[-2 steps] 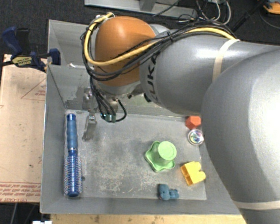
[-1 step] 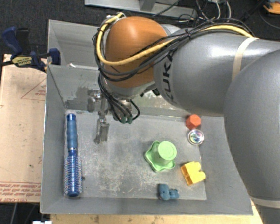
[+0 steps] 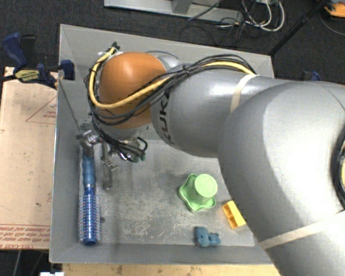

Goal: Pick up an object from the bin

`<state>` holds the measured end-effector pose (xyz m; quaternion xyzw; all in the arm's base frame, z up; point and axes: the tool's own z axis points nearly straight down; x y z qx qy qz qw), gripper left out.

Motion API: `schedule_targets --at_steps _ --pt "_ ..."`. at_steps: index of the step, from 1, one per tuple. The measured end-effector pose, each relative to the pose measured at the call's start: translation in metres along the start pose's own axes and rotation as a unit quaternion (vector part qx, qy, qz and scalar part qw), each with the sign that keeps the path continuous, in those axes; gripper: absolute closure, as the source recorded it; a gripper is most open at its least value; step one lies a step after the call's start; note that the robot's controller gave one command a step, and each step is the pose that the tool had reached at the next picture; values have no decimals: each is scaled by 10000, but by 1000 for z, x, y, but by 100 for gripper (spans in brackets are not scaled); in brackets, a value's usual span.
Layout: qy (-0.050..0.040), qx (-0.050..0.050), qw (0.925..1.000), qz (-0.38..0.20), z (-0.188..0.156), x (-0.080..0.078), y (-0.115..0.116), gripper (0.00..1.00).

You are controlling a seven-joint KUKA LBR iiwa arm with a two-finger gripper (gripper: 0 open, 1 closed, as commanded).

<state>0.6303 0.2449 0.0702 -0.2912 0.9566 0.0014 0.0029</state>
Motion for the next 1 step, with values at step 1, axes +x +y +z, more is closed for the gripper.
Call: schedule_targets --at_steps 1 --pt "11 11 9837 -1796 -1 -19 -11 0"
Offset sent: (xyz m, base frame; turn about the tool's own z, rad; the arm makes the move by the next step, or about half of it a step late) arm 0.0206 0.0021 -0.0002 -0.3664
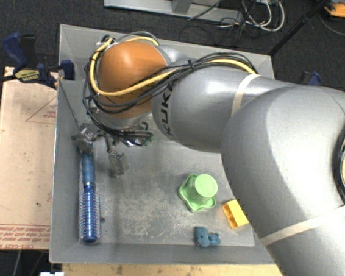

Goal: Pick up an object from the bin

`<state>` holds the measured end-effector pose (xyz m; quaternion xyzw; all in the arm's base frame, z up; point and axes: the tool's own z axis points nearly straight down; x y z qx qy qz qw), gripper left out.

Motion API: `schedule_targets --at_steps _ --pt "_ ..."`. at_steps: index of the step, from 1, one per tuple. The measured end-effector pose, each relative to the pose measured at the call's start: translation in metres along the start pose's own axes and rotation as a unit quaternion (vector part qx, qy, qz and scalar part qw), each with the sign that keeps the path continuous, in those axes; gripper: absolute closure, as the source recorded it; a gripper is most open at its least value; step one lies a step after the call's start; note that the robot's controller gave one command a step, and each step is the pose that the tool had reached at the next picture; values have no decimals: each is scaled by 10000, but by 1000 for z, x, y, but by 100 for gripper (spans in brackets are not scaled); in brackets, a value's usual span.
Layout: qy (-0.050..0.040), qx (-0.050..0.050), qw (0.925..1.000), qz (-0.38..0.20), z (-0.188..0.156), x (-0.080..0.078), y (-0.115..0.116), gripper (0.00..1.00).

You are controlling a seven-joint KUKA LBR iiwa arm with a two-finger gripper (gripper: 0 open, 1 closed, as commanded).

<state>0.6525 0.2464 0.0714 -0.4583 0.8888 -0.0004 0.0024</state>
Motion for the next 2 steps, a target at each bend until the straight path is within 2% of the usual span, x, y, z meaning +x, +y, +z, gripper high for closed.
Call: schedule_targets --at_steps 1,2 --pt "-2 -6 10000 5 0 0 0 0" --pt "-5 -5 9831 -1831 -30 21 -10 0"
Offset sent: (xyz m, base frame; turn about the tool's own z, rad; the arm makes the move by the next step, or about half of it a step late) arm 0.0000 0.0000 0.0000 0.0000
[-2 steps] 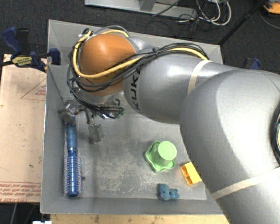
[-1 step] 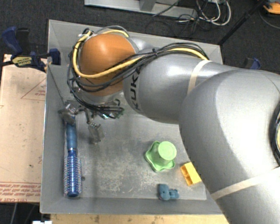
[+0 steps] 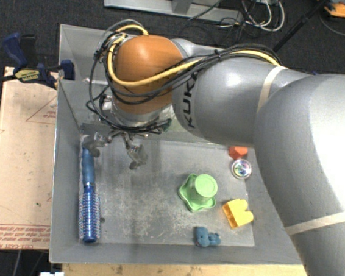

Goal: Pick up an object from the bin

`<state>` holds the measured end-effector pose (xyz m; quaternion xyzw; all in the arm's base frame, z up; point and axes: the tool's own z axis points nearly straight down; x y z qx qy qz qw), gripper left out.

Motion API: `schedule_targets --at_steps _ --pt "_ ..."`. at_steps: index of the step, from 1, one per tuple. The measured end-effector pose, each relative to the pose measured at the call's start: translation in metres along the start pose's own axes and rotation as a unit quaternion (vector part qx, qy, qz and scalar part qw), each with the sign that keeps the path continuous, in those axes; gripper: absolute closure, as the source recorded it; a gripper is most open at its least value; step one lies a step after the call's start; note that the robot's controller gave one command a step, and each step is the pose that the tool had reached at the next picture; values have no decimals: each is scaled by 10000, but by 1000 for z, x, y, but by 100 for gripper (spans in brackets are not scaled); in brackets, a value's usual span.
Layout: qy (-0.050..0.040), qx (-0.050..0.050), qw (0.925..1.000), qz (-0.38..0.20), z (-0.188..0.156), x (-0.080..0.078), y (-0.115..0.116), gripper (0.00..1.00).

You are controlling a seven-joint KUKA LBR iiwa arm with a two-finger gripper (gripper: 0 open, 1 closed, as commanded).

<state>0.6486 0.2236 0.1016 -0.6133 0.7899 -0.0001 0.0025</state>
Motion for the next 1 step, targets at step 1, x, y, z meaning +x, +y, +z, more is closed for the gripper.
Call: schedule_targets --at_steps 1 --pt "-13 -2 9851 -1719 24 -22 6 0"
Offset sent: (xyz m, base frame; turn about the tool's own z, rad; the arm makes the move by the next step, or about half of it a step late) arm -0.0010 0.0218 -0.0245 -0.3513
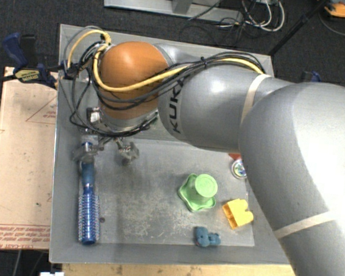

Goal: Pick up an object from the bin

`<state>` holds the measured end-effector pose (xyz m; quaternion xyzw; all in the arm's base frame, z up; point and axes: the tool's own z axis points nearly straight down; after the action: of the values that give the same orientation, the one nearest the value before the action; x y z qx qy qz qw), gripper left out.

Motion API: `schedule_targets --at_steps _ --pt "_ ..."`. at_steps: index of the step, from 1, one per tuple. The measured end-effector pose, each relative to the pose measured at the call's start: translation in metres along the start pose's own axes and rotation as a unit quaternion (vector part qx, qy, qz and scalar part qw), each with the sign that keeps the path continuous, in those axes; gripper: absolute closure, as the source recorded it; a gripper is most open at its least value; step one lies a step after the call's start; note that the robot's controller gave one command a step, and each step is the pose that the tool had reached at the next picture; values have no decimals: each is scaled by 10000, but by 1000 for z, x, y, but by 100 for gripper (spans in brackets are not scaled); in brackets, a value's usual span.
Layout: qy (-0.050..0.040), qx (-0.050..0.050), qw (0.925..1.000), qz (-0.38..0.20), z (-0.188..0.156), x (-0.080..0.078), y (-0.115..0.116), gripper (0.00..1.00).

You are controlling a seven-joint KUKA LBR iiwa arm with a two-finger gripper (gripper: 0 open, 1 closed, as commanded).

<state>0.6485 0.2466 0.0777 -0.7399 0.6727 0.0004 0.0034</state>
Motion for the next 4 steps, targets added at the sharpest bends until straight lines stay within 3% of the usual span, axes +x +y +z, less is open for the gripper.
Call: schedule_targets --at_steps 1,2,3,4 --pt "-6 26 9958 -921 4 -10 50 0" --pt "-3 3 9958 -918 5 -10 50 100" --pt "15 -10 9942 -1076 -63 9 90 100" --pt "9 -21 9942 -1071 -59 9 89 0"
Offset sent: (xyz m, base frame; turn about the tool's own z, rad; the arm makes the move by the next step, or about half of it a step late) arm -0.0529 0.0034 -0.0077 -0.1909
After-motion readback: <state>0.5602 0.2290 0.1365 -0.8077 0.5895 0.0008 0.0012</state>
